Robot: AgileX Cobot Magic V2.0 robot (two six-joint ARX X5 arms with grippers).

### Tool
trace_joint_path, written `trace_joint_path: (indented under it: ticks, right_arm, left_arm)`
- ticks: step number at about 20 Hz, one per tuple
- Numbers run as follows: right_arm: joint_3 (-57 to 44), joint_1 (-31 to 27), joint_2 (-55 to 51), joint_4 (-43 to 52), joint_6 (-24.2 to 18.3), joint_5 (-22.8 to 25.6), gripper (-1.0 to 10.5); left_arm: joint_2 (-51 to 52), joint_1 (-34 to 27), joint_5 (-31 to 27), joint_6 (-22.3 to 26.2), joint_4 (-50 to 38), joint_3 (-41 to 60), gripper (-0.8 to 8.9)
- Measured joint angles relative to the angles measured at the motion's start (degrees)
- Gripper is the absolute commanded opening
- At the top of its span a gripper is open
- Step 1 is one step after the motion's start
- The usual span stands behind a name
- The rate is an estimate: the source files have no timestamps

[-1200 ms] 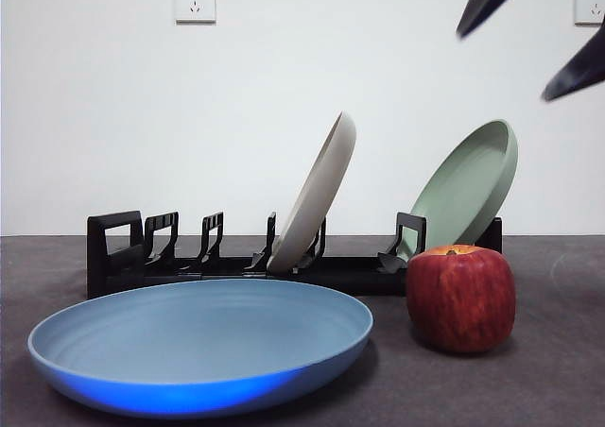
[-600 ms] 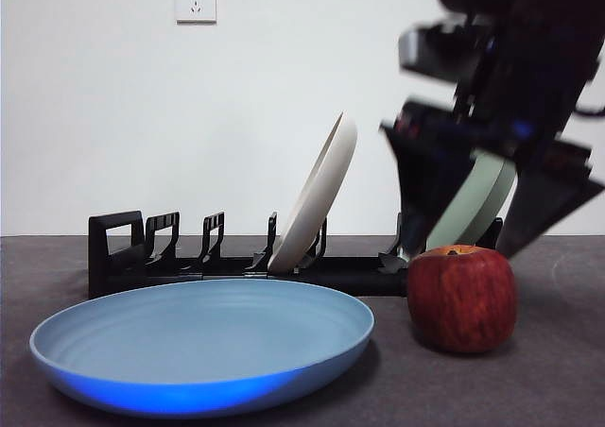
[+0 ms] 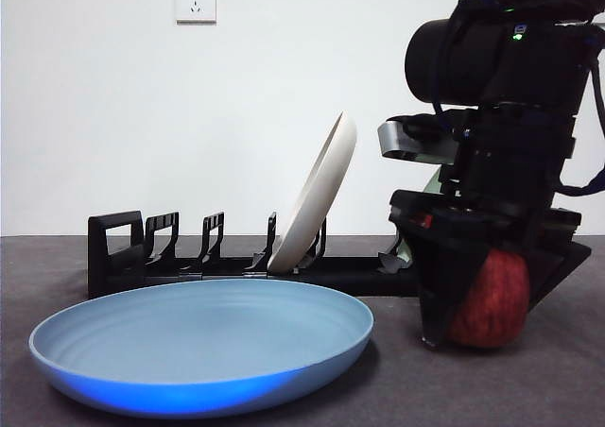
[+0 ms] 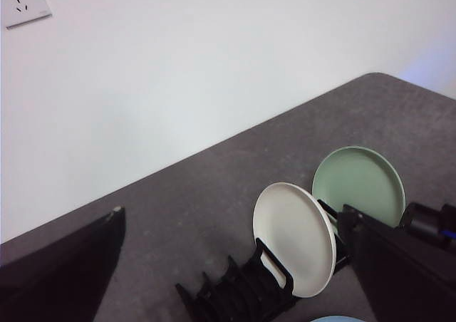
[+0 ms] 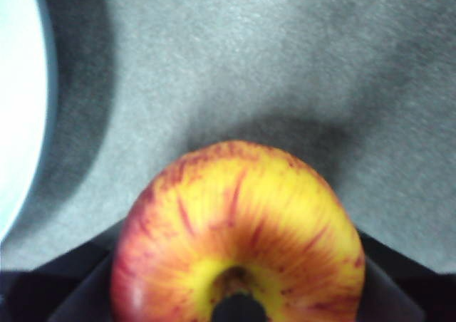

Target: Take the blue plate from the plate rack,put the plate on the table,take the apple from the table,put the apple in the plate

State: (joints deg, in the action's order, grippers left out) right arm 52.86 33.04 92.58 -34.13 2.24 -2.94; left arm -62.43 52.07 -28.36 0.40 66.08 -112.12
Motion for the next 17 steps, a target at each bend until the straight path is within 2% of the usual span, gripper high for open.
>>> trace_joint_path:
  ticks: [2,4,6,9,13,17]
  right_arm:
    - [0.4,0.3,-2.3,-1.9,0.3,0.0,-0.1]
    - [2.2,1.6,-5.4,-2.6,1.2,0.0,-0.1]
    - [4.9,3.8,-8.2,-2.4,1.9,-0.2,-0.1]
    - [9.1,8.8,-8.5,-1.0,2.3,-4.5,-0.1]
    - [12.6,15.9,-5.3,5.1,2.7,-4.5,-0.1]
    - [18.0,19.6,3.8,5.6,2.7,-4.5,-0.1]
  left_arm:
    - [0.5,0.0,-0.8,0.0,0.6,0.0,5.02]
    - [1.3,0.0,-4.5,0.0,1.4,0.0,5.02]
    - [1.9,0.0,-9.9,0.0,2.7,0.0,5.02]
    - [2.3,0.0,-19.4,0.0,6.8,0.0,5.02]
    - [2.4,0.0,-28.3,0.0,10.4,0.0,5.01]
    - [2.9,0.0,-29.6,-0.1,10.4,0.0,5.01]
